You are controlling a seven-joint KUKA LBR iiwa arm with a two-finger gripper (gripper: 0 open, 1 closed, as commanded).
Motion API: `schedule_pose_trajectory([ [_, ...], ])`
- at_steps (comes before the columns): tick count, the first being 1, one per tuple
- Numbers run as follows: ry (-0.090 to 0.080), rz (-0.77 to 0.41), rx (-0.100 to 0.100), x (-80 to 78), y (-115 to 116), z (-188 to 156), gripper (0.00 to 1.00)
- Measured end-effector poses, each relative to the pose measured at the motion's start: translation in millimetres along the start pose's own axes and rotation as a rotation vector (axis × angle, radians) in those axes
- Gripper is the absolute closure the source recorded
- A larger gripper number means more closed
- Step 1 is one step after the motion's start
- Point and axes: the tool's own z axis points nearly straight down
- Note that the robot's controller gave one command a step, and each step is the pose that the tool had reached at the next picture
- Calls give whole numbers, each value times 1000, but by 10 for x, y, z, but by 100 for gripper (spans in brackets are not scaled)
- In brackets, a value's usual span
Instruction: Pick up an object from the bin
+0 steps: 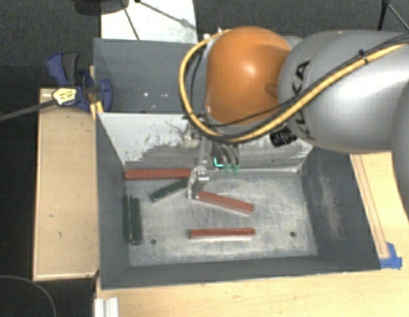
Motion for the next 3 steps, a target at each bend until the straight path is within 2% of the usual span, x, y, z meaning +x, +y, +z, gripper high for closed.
schedule_pose_trajectory([
  [1, -6, -33, -1, -3, -22, 524, 0],
  [2, 1, -9, 0, 41, -390, 1460, 100],
  [3, 3, -6, 0, 46, -387, 1461, 0],
])
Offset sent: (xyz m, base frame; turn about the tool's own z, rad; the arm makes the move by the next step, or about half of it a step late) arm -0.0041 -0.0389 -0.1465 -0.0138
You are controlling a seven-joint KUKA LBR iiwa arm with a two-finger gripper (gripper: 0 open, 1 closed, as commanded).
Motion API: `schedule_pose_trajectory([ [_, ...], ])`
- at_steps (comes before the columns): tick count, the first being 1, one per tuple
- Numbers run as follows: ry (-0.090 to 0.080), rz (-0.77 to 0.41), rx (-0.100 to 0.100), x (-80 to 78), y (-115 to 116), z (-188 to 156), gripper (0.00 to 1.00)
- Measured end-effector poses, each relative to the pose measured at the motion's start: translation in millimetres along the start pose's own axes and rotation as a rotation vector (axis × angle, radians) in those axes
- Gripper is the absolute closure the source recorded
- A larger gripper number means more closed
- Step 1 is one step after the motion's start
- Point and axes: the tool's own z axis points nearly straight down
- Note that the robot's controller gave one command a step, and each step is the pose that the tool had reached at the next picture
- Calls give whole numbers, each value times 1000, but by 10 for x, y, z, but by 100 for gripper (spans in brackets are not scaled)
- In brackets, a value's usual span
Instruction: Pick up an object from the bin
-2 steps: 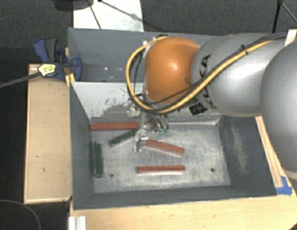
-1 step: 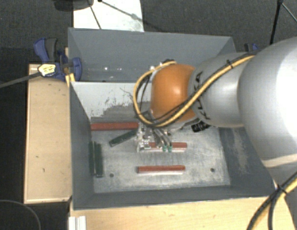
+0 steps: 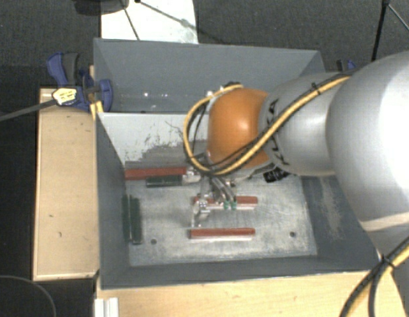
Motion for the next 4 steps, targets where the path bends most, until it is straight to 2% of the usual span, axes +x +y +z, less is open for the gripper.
schedule_pose_trajectory([
  [1, 0, 1, 0, 0, 0, 0, 0],
  [2, -6, 113, -1, 377, -617, 92, 100],
  [3, -6, 115, -1, 377, -617, 92, 100],
  [4, -4, 161, 1, 288, -811, -1480, 100],
])
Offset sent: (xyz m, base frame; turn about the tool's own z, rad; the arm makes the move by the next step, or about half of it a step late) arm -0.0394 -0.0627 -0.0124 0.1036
